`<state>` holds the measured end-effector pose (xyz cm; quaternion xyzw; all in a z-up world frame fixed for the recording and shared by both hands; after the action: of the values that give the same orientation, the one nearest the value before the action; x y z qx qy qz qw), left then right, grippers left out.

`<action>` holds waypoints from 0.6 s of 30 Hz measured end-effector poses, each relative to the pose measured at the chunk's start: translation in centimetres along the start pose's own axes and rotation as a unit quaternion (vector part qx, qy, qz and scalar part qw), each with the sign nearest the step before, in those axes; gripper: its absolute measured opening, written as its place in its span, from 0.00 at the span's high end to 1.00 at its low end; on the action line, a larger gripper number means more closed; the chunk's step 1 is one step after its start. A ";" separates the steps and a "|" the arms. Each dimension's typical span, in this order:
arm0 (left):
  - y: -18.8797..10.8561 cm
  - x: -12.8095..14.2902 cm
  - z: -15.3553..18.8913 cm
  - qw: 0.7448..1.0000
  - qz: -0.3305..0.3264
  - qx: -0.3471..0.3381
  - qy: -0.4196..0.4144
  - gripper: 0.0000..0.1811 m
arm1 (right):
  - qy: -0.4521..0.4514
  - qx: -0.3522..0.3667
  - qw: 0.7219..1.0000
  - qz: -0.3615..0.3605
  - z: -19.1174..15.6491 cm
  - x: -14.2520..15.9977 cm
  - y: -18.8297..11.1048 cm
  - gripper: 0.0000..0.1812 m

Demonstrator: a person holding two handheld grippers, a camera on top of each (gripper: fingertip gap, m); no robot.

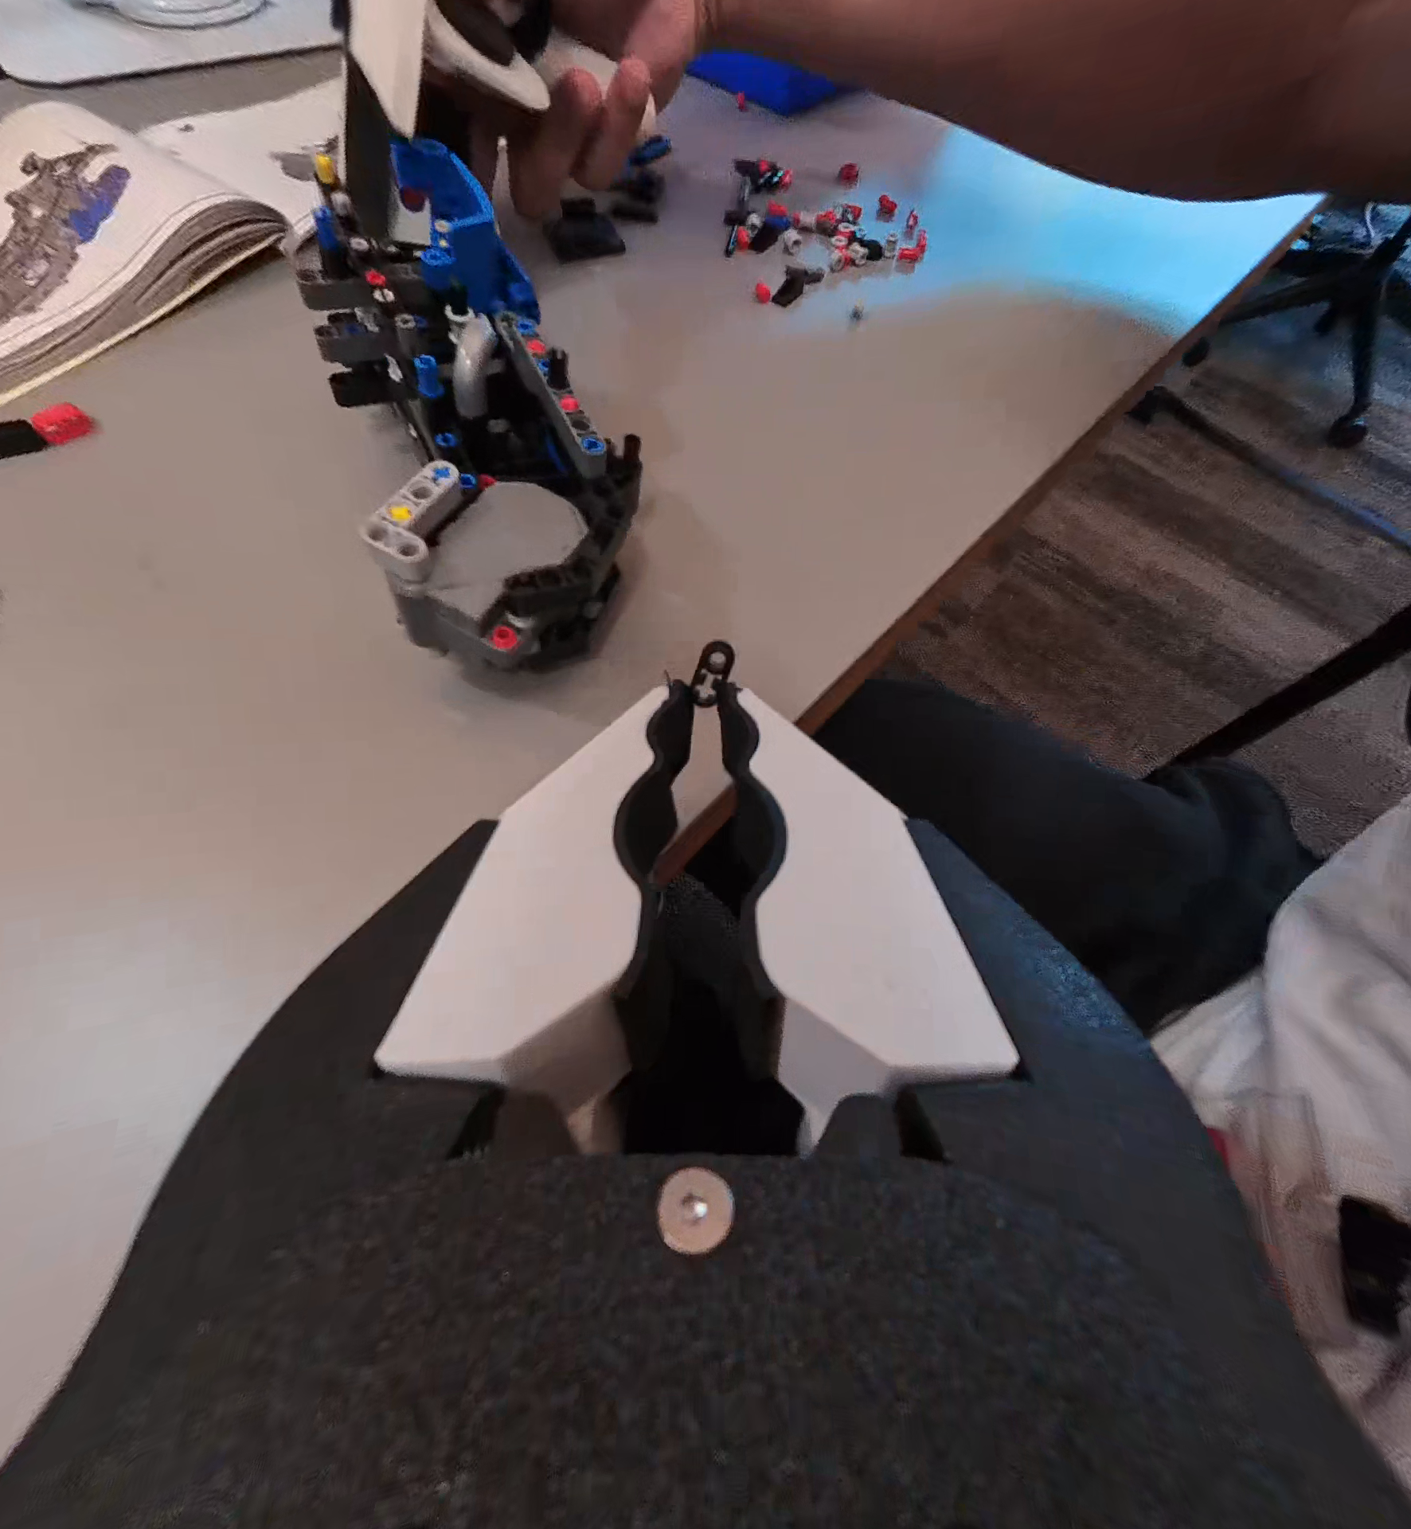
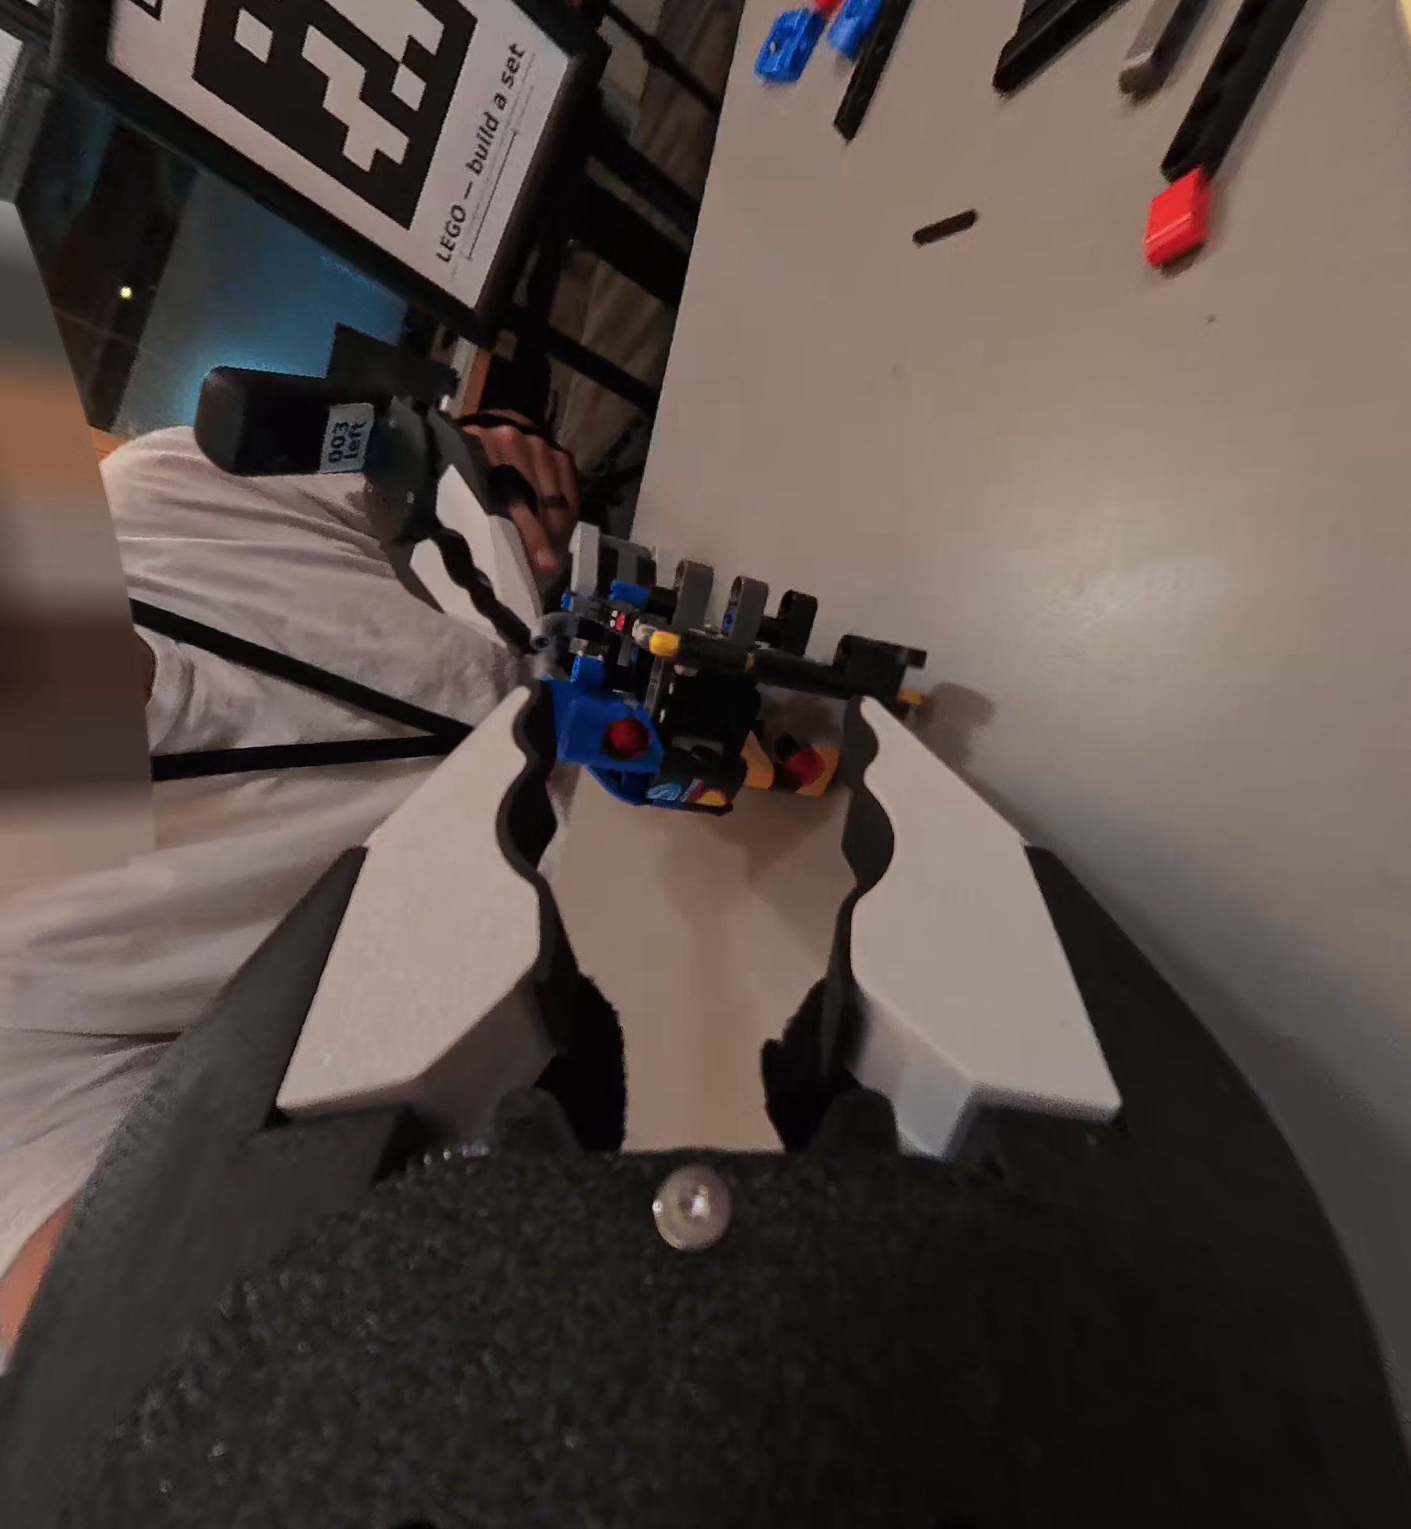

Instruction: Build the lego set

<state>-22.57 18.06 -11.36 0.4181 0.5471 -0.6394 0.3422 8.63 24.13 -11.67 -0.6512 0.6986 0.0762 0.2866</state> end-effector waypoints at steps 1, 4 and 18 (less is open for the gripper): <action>0.5 -0.3 -0.4 1.000 -0.002 -0.009 -0.002 0.97 | 0.015 -0.005 1.000 -0.018 0.1 0.1 0.4 0.62; 1.4 -1.1 -2.0 0.999 -0.019 -0.047 0.012 0.97 | 0.067 -0.025 0.994 -0.080 -0.1 0.8 1.5 0.61; 2.5 -1.6 -8.2 0.991 -0.034 -0.126 0.043 0.97 | -0.102 0.200 0.970 0.098 -6.7 1.2 2.8 0.71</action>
<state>-18.33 25.66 -11.34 0.3797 0.6514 -0.5581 0.3466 4.00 20.26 -7.51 -0.4978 0.7271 0.0287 0.4718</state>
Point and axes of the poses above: each gripper's, where its closed fingertips meet, y out along the fingers, x out of its underside, z = x × y across the jaws, the point moved 8 cm from there along -y, back along the fingers, and after that the axes turned 5 degrees about z, right-handed, at the moved point
